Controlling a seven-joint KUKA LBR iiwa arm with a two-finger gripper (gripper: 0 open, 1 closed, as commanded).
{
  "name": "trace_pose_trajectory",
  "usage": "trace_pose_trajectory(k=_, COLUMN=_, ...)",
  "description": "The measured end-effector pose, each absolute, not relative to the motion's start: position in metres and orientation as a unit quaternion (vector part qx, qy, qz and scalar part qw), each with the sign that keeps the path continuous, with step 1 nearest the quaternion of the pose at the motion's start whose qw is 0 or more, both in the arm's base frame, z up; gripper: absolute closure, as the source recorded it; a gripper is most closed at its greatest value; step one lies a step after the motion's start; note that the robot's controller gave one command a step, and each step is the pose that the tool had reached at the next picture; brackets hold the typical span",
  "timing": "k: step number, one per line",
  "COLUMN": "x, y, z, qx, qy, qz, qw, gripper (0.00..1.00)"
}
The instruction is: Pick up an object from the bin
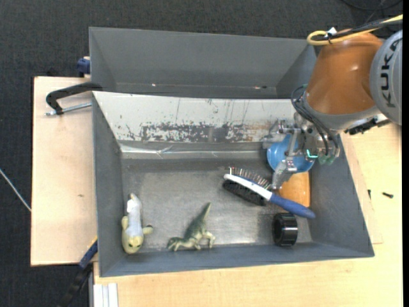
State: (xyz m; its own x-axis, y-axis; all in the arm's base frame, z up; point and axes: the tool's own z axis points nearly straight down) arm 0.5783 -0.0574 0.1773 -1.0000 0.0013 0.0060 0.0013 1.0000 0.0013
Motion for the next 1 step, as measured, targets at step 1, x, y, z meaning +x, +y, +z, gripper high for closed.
trace_pose_trajectory(k=1, x=0.5168, y=-0.0808, z=0.0703, qx=-0.063, qy=-0.998, qz=-0.001, qw=-0.003, gripper=0.0)
